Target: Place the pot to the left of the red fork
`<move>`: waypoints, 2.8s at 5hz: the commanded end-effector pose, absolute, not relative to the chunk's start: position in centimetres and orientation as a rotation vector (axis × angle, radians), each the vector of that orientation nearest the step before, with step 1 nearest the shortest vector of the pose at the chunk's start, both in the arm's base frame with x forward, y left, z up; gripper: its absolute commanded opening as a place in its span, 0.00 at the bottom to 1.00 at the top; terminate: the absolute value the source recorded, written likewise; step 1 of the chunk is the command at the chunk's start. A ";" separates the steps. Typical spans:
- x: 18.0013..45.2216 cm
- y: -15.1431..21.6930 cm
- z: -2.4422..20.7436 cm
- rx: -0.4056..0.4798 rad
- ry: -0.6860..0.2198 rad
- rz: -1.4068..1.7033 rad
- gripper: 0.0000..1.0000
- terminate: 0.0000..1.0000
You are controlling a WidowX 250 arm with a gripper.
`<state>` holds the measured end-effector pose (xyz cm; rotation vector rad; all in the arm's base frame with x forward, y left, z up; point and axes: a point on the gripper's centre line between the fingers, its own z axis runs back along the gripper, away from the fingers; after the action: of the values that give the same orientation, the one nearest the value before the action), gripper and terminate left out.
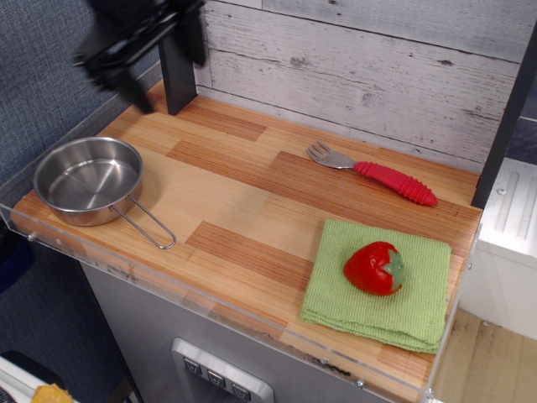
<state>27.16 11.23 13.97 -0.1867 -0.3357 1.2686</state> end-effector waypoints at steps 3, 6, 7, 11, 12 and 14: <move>27.2 16.5 8.7 0.018 -0.350 1.157 1.00 0.00; 28.5 16.8 3.7 0.094 -0.257 1.166 1.00 0.00; 29.0 15.9 3.1 0.090 -0.256 1.165 1.00 0.00; 28.7 16.1 3.9 0.068 -0.297 1.188 0.00 0.00; 28.6 16.3 4.0 0.068 -0.292 1.193 0.00 0.00; 29.0 16.3 5.3 0.041 -0.297 1.217 0.00 0.00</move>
<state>28.37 15.39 3.00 0.0418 -0.2172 1.2198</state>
